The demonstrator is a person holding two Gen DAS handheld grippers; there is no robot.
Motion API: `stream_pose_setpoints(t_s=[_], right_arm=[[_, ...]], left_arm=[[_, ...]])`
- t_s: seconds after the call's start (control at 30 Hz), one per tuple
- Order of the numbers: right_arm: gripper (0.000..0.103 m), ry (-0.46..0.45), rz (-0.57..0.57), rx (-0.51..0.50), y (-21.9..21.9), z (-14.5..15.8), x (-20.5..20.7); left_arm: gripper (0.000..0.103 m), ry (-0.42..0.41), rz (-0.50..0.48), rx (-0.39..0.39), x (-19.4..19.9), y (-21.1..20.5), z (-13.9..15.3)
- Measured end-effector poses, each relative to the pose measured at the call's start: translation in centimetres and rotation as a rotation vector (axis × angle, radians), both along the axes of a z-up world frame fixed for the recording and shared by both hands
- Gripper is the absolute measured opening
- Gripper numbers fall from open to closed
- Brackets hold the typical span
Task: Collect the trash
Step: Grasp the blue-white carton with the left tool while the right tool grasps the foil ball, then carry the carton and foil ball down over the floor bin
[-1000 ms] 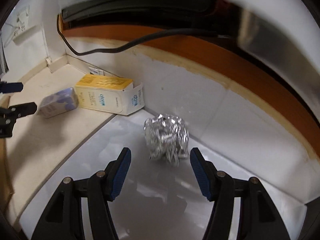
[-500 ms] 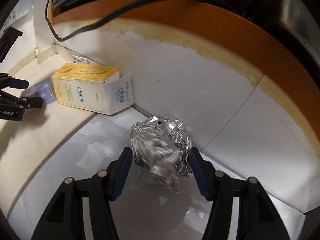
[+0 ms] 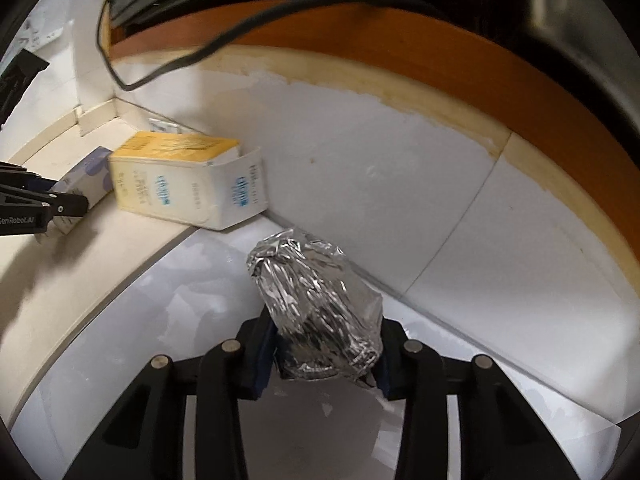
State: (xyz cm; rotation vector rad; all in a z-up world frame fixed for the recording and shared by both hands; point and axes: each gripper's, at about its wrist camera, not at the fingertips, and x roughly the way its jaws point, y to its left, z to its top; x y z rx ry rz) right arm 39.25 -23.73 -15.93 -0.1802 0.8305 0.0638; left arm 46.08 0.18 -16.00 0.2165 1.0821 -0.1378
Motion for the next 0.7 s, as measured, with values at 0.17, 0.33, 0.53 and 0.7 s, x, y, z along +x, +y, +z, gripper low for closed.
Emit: stream_pose_setpoints(t_s=[0.17,0.33,0.53,0.7], right_arm=[[0.04,-0.004,0.02,0.038,0.3,0.7,-2.8],[0.04,-0.008,0.028,0.084,0.8,1.8,-6.3],[0.04,-0.026,0.032,0.126,1.8,4.1,-9.8],[0.04,-0.032,0.051,0.144,3.5,5.7,-13.0]], left_arm=[[0.033,-0.002,0.006,-0.033,-4.0,-0.3,1.2],[0.033,-0.029,-0.003,-0.077,-9.3,-1.1,3.7],[0.033,-0.074,-0.004,-0.114,-15.9,-1.3,6.7],[0.033,-0.11,0.007,-0.11,-21.4,-0.7,8.2]])
